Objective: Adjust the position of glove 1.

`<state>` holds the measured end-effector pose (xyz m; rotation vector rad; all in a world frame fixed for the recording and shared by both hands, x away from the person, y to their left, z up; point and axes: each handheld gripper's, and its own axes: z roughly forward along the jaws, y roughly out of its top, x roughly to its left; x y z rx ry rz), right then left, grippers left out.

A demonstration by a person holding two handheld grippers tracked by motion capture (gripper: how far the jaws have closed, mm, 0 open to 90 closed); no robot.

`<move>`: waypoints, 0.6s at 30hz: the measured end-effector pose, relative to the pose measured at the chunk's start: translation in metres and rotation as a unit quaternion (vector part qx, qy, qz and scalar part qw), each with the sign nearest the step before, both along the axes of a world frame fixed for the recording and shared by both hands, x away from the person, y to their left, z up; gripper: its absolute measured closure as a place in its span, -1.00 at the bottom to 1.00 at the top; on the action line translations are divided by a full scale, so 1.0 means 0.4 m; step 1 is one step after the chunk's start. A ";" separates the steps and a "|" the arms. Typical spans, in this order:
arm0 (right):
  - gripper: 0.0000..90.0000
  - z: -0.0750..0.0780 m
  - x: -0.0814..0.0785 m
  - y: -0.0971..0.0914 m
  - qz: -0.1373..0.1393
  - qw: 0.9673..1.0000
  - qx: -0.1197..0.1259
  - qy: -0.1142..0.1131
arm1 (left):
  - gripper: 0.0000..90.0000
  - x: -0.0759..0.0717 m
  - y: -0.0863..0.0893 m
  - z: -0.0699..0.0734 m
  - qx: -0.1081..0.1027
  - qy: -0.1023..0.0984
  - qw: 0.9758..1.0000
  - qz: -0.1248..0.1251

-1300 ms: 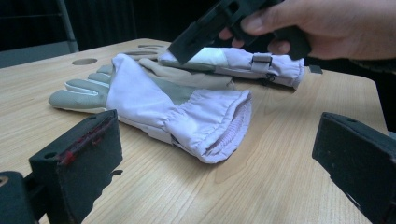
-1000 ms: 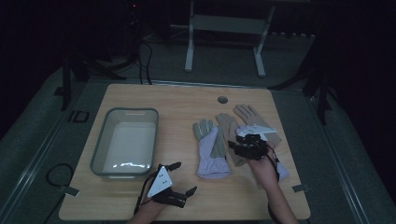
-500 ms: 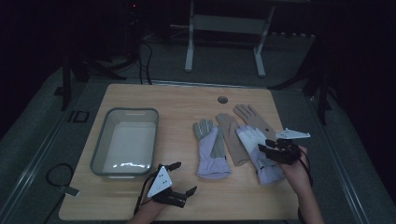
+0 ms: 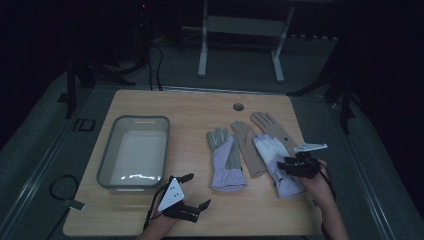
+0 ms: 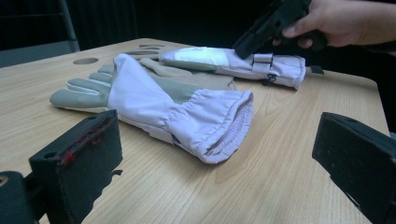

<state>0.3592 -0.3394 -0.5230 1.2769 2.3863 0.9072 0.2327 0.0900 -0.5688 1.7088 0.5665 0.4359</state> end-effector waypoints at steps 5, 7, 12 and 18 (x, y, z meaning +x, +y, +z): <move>0.21 -0.024 0.001 -0.004 0.013 1.000 0.009 -0.004 | -0.96 -0.001 -0.001 0.000 0.000 -0.001 1.000 0.000; 0.27 -0.028 0.001 -0.007 0.016 1.000 0.016 -0.005 | -0.96 0.000 0.000 0.000 0.000 0.000 1.000 0.000; 0.40 -0.032 -0.003 -0.005 0.015 1.000 0.022 -0.001 | -0.96 -0.001 -0.001 0.000 0.001 0.000 1.000 0.003; 0.56 -0.036 -0.013 -0.002 0.007 1.000 0.024 -0.010 | -0.96 -0.001 -0.002 0.000 0.002 -0.001 1.000 0.004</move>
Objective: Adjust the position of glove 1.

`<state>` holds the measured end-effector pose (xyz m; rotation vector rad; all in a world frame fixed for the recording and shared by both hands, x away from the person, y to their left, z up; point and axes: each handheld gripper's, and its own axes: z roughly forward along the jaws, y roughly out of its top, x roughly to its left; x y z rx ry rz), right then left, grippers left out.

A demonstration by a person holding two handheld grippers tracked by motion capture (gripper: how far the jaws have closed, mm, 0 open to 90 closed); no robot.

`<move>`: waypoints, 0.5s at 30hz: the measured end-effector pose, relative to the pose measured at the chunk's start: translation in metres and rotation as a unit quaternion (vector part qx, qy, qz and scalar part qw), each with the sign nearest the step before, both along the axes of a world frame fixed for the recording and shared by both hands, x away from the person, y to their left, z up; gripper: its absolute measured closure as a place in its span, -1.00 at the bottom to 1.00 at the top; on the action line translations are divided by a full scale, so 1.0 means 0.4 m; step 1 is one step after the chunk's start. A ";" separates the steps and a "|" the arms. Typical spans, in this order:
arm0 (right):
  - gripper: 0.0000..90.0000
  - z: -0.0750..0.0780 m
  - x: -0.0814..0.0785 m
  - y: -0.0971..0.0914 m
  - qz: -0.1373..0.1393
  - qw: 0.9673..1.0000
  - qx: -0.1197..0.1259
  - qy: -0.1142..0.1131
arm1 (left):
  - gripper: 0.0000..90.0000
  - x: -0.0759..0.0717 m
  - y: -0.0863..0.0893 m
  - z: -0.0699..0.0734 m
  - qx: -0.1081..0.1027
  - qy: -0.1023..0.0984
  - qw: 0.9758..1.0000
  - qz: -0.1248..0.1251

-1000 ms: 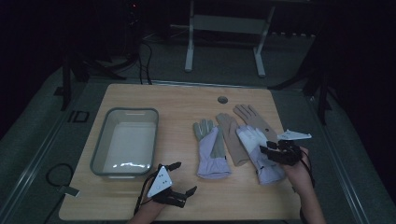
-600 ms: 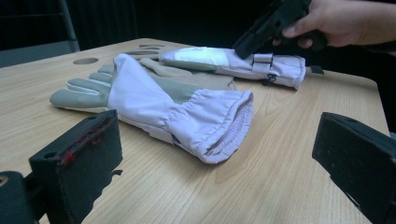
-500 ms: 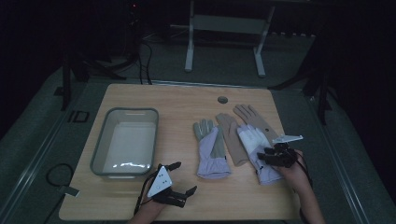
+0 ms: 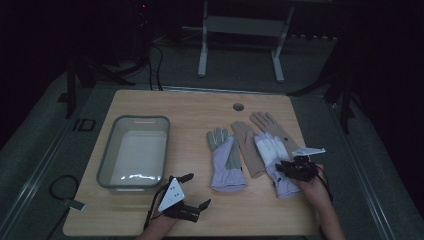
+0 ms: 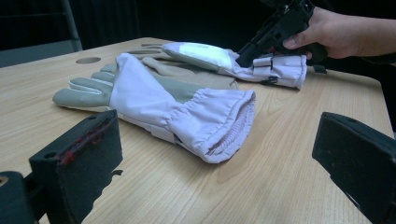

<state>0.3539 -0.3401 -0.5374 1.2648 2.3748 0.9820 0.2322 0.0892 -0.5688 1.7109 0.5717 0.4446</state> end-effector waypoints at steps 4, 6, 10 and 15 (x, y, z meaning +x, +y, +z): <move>0.71 0.000 -0.015 0.005 -0.017 1.000 0.009 -0.007 | -0.96 0.000 0.000 0.000 0.000 -0.001 1.000 0.000; 0.75 0.003 -0.022 0.010 -0.026 0.999 0.020 -0.005 | -0.96 0.000 0.000 0.000 0.000 -0.001 1.000 -0.001; 0.78 0.028 -0.040 0.028 -0.049 0.999 0.007 -0.011 | -0.96 0.000 0.000 0.000 0.000 -0.001 1.000 -0.001; 0.78 0.085 -0.065 0.038 -0.092 0.995 0.014 -0.022 | -0.96 -0.001 0.000 0.000 0.000 -0.002 1.000 -0.001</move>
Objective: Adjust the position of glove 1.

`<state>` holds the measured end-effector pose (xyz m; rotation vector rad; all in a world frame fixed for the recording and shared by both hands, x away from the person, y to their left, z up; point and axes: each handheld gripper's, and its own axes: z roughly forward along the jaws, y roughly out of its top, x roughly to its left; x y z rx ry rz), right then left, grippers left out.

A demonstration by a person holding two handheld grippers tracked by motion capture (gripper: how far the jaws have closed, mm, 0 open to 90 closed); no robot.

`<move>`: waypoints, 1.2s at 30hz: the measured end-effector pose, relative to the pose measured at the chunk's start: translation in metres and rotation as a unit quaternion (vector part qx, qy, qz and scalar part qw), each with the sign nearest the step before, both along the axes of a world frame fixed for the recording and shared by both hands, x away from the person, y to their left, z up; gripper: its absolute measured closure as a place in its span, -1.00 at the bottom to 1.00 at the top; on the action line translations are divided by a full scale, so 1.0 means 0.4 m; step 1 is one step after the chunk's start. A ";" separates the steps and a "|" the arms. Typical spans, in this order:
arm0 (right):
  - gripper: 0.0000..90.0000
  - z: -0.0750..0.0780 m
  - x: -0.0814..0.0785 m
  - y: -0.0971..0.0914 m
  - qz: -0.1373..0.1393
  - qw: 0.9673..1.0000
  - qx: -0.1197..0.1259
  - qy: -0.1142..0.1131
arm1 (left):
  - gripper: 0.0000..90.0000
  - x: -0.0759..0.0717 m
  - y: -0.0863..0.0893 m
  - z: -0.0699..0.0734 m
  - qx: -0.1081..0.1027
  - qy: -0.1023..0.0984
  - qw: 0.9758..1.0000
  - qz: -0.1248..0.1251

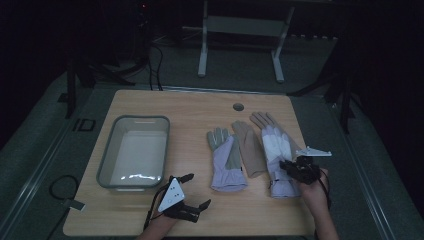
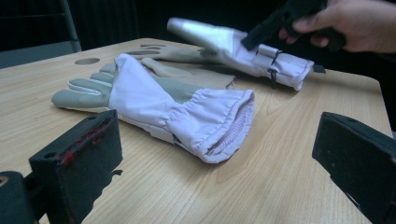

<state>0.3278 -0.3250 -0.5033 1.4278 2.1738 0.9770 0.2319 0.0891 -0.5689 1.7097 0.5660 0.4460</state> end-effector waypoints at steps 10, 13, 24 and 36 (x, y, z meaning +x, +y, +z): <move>0.79 0.117 -0.036 0.059 -0.035 0.999 0.008 -0.036 | -0.96 0.000 0.000 0.000 0.000 0.000 1.000 0.000; 0.79 0.134 -0.037 0.093 -0.030 0.999 0.006 -0.038 | -0.96 0.000 0.000 0.000 0.001 -0.001 1.000 0.000; 0.79 0.162 -0.015 0.259 0.003 0.999 0.031 -0.019 | -0.96 0.000 0.000 0.000 0.002 -0.003 1.000 -0.002; 0.79 0.138 0.006 0.412 0.013 1.000 0.028 0.000 | -0.96 -0.002 0.000 0.000 0.004 -0.004 1.000 -0.002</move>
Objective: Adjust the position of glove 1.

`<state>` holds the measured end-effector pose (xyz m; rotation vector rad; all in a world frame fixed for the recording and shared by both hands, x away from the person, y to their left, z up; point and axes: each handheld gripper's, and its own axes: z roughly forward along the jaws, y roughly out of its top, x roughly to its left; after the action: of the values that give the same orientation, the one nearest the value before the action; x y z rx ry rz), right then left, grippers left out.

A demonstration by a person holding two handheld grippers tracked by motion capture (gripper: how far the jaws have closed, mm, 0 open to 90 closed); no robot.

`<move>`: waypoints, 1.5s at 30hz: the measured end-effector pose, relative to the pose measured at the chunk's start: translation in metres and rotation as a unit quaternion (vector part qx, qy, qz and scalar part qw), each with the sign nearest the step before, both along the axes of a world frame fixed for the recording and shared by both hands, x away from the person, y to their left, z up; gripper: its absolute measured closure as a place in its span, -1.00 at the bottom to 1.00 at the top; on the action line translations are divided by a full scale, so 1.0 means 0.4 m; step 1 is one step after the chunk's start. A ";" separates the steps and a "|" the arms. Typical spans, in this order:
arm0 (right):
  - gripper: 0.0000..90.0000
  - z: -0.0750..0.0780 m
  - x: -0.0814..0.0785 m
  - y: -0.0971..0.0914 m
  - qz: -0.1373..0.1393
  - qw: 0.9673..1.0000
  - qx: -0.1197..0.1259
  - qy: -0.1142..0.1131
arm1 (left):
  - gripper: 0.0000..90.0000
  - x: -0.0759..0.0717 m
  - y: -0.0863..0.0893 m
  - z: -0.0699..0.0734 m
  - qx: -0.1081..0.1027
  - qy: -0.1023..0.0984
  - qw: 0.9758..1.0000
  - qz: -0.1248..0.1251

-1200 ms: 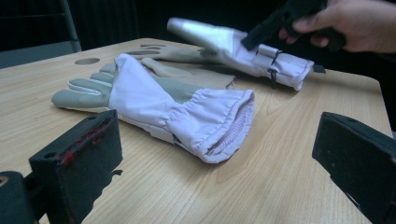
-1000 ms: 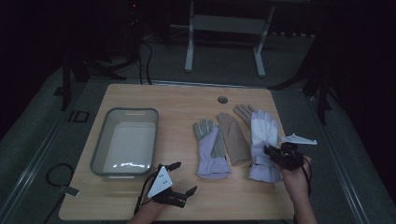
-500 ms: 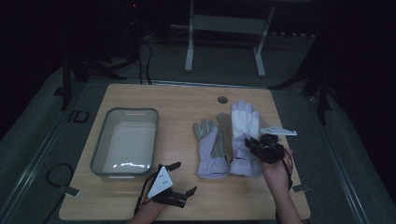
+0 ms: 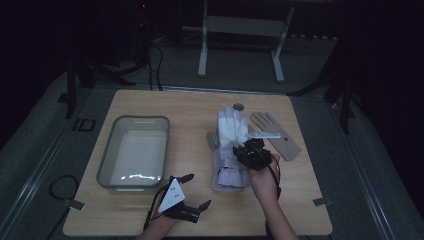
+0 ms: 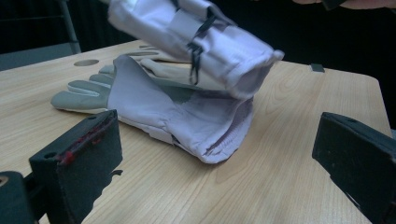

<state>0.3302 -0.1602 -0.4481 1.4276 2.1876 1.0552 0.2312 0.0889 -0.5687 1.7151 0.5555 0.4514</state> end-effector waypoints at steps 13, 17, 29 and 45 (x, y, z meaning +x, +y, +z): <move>0.78 -0.078 0.037 0.044 -0.010 0.999 -0.033 0.027 | -0.96 0.000 0.000 0.000 -0.001 0.000 1.000 0.000; 0.77 -0.101 0.043 0.051 -0.007 0.999 -0.036 0.036 | -0.96 0.000 0.000 0.000 -0.001 0.000 1.000 0.001; 0.68 -0.143 0.061 0.068 0.010 0.998 -0.048 0.041 | -0.96 0.000 0.001 0.000 -0.003 0.003 1.000 -0.007; -0.10 -0.114 0.054 0.034 0.067 0.997 -0.039 0.007 | -0.96 0.005 0.004 0.000 -0.006 0.010 1.000 0.001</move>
<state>0.3518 -0.1465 -0.4935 1.2738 2.3367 0.9925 0.2332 0.0906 -0.5687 1.7101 0.5733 0.4319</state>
